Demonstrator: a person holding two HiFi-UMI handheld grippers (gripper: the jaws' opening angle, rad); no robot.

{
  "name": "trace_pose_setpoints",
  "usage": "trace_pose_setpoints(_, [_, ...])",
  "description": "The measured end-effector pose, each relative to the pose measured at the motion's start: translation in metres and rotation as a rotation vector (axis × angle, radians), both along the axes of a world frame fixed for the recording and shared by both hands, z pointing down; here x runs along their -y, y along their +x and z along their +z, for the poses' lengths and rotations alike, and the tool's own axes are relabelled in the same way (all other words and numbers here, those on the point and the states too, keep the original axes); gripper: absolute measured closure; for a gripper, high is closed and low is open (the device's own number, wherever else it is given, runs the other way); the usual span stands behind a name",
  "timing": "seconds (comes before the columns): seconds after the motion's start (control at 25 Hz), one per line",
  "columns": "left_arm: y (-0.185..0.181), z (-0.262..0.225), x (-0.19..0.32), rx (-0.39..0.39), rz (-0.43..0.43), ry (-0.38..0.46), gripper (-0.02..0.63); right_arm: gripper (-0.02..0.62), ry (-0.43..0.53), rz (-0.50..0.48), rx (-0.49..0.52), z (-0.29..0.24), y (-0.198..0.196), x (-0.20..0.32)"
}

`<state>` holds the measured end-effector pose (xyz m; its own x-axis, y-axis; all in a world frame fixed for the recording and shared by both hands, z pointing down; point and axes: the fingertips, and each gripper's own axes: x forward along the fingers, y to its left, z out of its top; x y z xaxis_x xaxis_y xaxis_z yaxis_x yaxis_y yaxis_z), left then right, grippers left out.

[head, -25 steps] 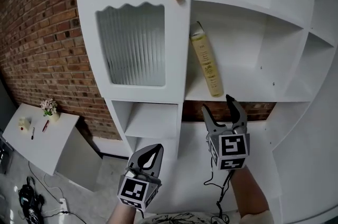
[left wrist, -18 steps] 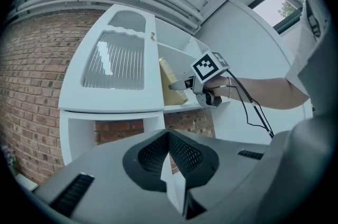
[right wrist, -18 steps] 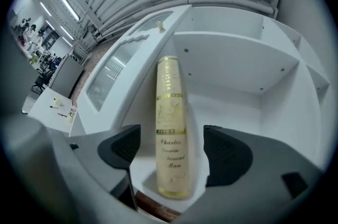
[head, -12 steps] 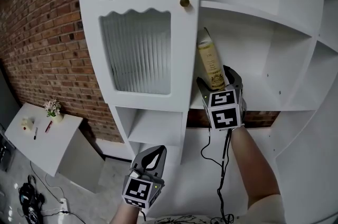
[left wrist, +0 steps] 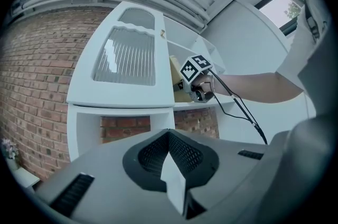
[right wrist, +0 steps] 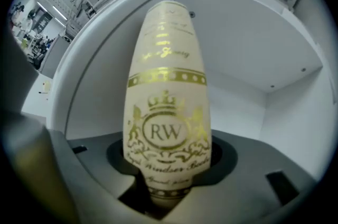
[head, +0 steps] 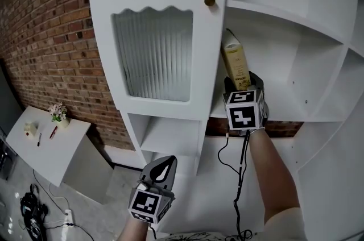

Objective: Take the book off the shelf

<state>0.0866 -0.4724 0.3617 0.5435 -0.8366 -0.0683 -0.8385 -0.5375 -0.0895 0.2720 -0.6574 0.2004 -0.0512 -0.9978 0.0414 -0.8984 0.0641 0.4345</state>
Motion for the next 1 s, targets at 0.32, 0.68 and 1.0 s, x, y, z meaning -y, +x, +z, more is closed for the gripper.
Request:
trace_pose_setpoints(0.32, [-0.002,0.010,-0.016,0.015,0.017,-0.021,0.591,0.368,0.057,0.030,0.028,-0.003,0.005,-0.024])
trace_pose_setpoints(0.68, [-0.004,0.020,-0.047,0.030,0.062,-0.026,0.591,0.368,0.168,0.027,0.011,-0.015,-0.005,-0.097])
trace_pose_setpoints(1.0, [-0.018,0.028,-0.076,0.018,0.049,-0.064,0.591,0.368,0.218,-0.002,0.076,0.001,-0.013,-0.174])
